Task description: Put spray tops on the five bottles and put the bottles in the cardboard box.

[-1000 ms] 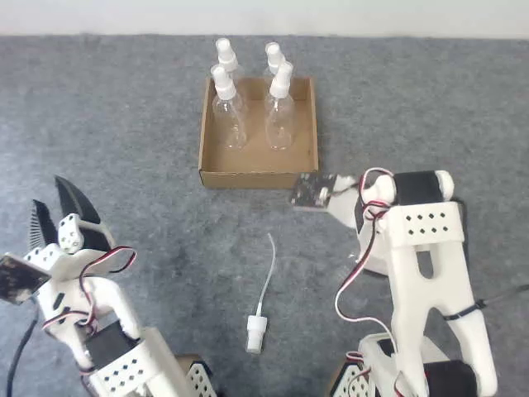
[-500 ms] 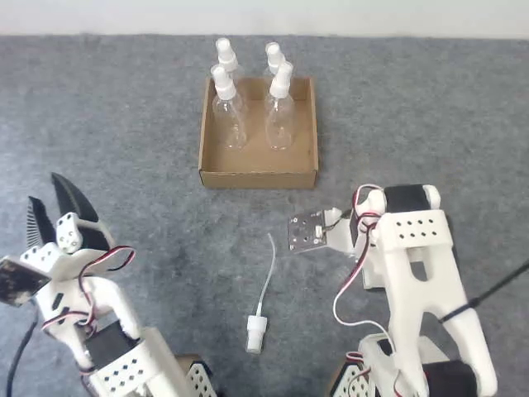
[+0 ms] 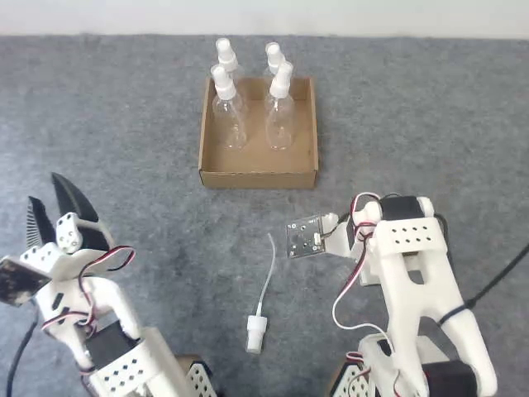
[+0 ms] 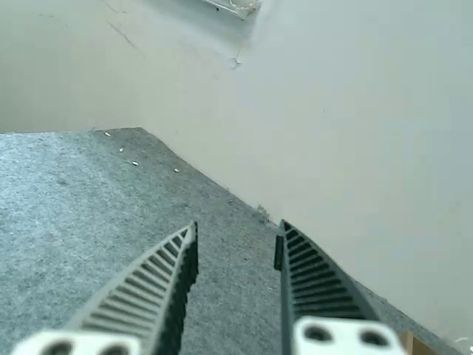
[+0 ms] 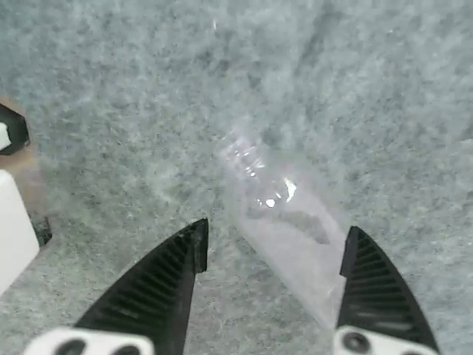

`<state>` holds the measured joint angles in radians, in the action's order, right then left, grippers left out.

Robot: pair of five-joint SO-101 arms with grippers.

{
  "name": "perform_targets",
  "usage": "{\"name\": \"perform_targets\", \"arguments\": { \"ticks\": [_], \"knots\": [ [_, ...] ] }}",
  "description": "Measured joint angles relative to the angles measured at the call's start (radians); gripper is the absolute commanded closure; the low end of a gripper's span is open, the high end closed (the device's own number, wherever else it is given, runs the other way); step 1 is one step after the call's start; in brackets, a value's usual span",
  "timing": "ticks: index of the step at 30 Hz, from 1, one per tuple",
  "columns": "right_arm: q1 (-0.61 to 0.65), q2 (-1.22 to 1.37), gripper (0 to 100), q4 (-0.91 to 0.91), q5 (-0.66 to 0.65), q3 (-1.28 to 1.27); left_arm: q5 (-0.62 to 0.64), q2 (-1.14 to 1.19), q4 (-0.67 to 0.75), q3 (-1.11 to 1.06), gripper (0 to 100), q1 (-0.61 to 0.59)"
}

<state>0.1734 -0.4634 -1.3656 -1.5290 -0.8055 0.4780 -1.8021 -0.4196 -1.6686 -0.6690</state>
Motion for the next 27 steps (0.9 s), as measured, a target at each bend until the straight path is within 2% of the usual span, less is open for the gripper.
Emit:
{"name": "perform_targets", "arguments": {
  "ticks": [5, 27],
  "knots": [
    [-0.011, 0.0, 66.2, 0.037, -0.009, -0.02, -0.002, 0.0, 0.0, 0.0, 84, 0.0],
    [-0.044, 0.0, 67.1, 0.404, -0.009, -0.318, -0.002, 0.0, 0.0, 0.0, 84, 0.0]
  ]
}}
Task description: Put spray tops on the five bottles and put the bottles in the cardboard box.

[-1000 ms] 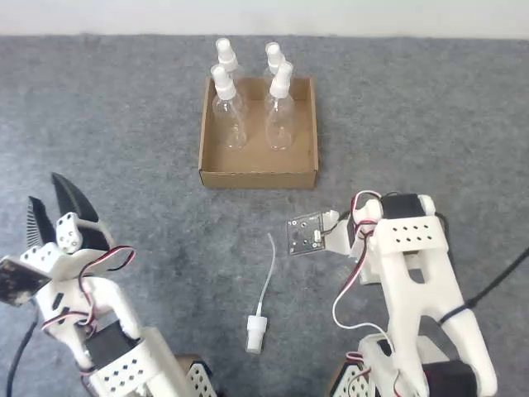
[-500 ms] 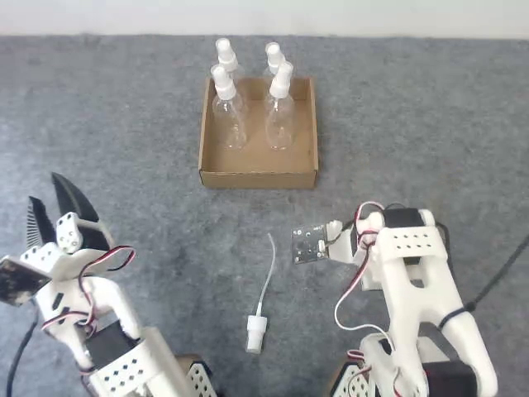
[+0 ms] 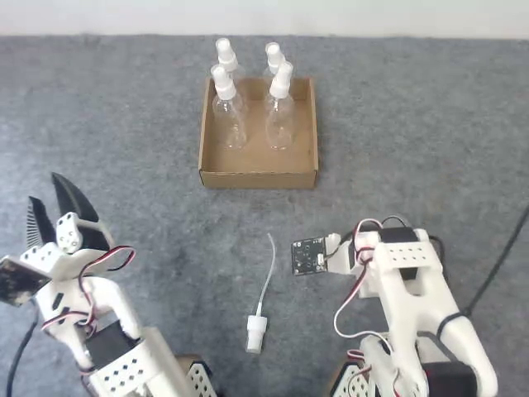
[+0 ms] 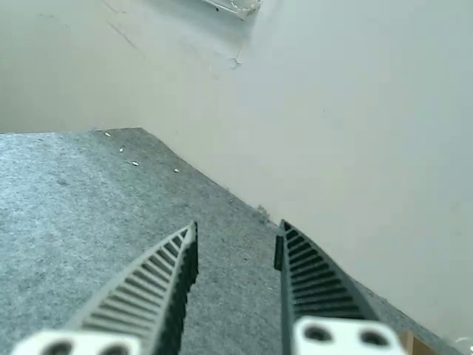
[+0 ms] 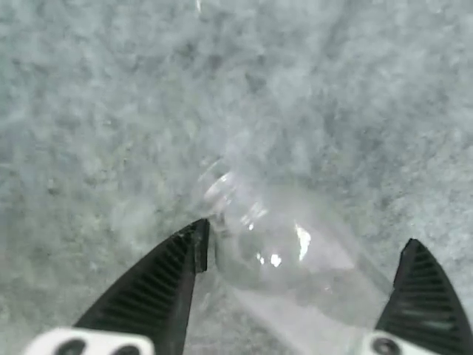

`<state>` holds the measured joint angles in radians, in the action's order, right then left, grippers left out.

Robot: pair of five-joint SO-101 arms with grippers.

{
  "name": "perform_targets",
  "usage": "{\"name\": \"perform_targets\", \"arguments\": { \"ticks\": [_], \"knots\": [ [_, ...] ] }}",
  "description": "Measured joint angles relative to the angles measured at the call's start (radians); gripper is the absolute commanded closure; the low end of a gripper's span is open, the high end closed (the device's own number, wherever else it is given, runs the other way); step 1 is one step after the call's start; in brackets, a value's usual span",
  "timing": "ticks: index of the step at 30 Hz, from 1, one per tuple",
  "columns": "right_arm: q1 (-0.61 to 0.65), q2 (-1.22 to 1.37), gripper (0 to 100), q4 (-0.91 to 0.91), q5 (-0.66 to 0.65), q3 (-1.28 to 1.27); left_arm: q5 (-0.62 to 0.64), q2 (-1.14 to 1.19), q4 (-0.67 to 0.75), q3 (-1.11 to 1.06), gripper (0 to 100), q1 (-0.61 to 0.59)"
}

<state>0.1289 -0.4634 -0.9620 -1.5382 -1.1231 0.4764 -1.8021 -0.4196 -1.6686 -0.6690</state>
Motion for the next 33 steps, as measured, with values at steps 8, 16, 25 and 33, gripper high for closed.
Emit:
{"name": "perform_targets", "arguments": {
  "ticks": [8, 16, 25, 33],
  "knots": [
    [0.0, 0.0, 83.7, 0.057, -0.003, -0.015, 0.0, 0.0, 0.0, 0.0, 84, 0.0],
    [0.0, -0.002, 90.1, 0.061, 0.025, -0.011, 0.0, 0.0, 0.0, 0.0, 84, 0.0],
    [0.041, -0.002, 90.4, 0.055, 0.304, 0.051, 0.0, 0.0, 0.0, 0.0, 84, 0.0],
    [0.135, -0.002, 90.5, 0.055, 0.508, 0.051, 0.0, 0.0, 0.0, 0.0, 84, 0.0]
  ]
}}
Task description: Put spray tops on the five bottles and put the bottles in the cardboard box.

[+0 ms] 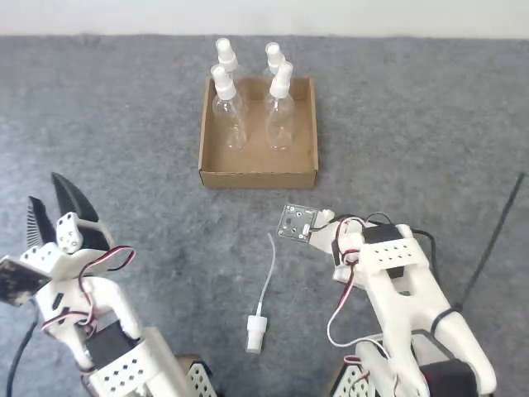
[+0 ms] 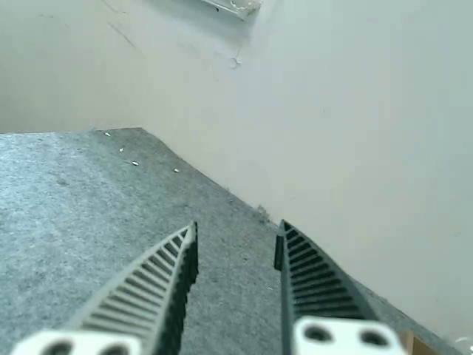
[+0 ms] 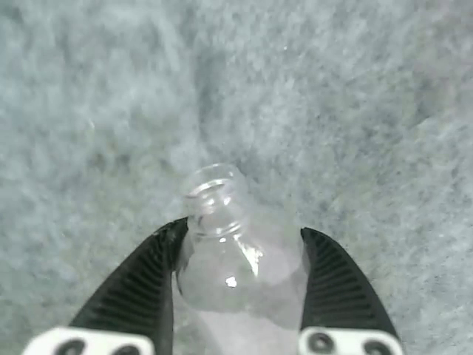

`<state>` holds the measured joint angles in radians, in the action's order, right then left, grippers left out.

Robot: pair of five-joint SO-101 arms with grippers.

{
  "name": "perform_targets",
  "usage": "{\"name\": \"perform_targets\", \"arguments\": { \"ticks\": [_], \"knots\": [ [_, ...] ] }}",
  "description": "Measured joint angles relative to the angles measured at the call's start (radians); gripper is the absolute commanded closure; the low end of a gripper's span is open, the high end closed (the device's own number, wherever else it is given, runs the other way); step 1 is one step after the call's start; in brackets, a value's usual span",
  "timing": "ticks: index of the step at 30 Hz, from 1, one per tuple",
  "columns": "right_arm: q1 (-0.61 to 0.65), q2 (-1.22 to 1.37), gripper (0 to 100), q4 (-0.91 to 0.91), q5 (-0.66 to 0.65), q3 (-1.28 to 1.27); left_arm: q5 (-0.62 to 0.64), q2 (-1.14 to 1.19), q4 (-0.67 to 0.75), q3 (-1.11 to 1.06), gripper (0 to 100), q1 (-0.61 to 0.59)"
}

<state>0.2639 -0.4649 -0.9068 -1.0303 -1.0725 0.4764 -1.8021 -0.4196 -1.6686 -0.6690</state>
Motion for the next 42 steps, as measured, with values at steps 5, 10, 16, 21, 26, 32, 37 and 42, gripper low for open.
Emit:
{"name": "perform_targets", "arguments": {
  "ticks": [5, 10, 16, 21, 26, 32, 37, 42],
  "knots": [
    [0.025, 0.0, 90.2, 0.0, 0.104, 0.0, 0.0, 0.0, 0.0, 0.0, 84, 0.0],
    [0.032, 0.0, 90.0, 0.0, 0.193, 0.0, 0.0, 0.0, 0.0, 0.0, 84, 0.0],
    [0.032, 0.002, 84.4, -0.018, 0.275, 0.026, 0.0, 0.0, 0.0, 0.0, 84, 0.0],
    [0.032, 0.063, 75.4, -0.155, 0.338, 0.144, 0.0, 0.0, 0.0, 0.0, 84, 0.0],
    [0.032, 0.203, 75.2, -0.207, 0.347, 0.244, 0.0, 0.0, 0.0, 0.0, 84, 0.0],
    [0.032, 0.295, 64.5, -0.215, 0.348, 0.296, 0.0, 0.0, 0.0, 0.0, 84, 0.0],
    [0.032, 0.302, 67.0, -0.215, 0.348, 0.299, 0.0, 0.0, 0.0, 0.0, 84, 0.0],
    [0.032, 0.302, 71.3, -0.224, 0.275, 0.301, 0.0, 0.0, 0.0, 0.0, 84, 0.0]
  ]
}}
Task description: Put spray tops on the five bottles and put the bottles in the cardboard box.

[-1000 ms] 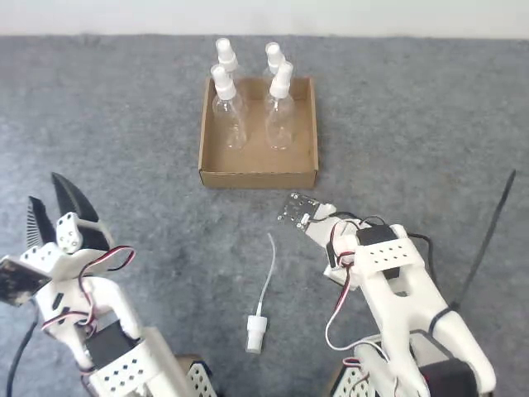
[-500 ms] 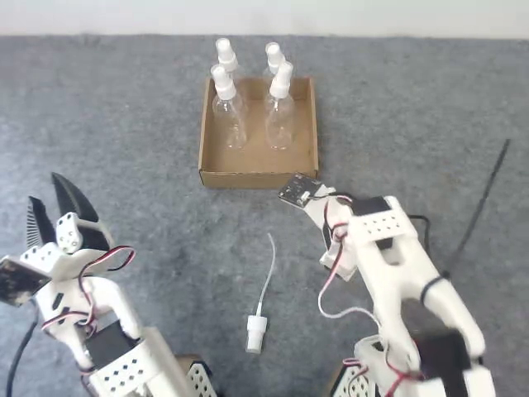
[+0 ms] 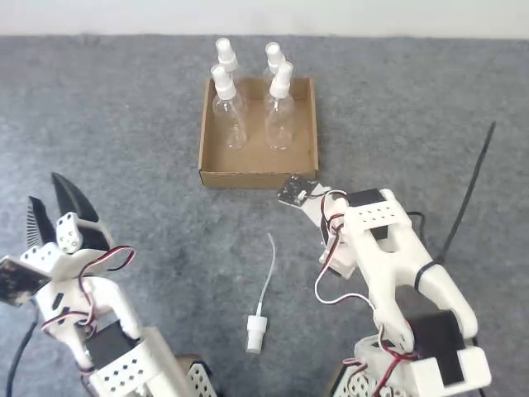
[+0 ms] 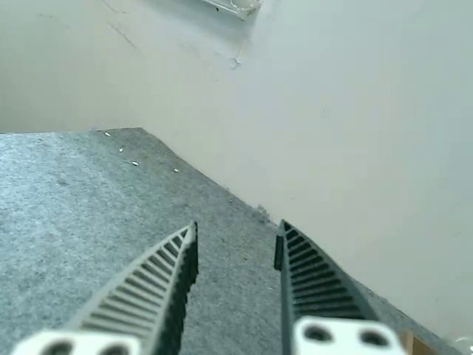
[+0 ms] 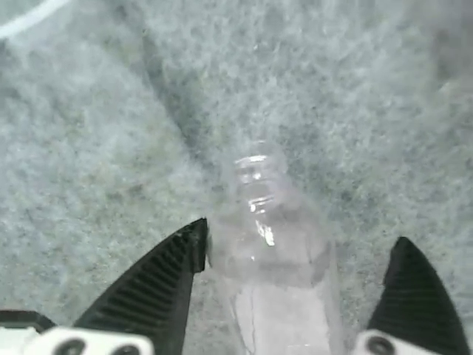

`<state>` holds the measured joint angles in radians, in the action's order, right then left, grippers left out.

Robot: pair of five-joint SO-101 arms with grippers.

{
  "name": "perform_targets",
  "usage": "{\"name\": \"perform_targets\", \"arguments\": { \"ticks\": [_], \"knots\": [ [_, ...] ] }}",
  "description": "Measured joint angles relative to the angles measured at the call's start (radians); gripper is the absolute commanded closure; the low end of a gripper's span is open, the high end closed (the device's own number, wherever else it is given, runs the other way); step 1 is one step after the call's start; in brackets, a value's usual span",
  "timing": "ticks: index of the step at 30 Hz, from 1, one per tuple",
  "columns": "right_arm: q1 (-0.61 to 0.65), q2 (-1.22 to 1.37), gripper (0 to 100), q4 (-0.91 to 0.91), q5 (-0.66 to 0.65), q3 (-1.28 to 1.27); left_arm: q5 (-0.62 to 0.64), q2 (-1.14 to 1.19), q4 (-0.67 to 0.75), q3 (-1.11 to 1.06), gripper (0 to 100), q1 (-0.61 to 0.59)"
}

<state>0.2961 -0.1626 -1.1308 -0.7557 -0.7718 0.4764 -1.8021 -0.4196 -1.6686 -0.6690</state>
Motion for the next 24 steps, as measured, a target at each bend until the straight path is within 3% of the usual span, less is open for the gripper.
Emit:
{"name": "perform_targets", "arguments": {
  "ticks": [8, 21, 24],
  "knots": [
    [0.0, 0.0, 78.0, -0.077, -0.147, 0.0, 0.0, 0.0, 0.0, 0.0, 84, 0.0],
    [0.0, 0.0, 78.6, -0.078, -0.16, 0.0, 0.0, 0.0, 0.0, 0.0, 84, 0.0],
    [0.0, 0.0, 82.8, -0.078, -0.16, 0.0, 0.0, 0.0, 0.0, 0.0, 84, 0.0]
  ]
}}
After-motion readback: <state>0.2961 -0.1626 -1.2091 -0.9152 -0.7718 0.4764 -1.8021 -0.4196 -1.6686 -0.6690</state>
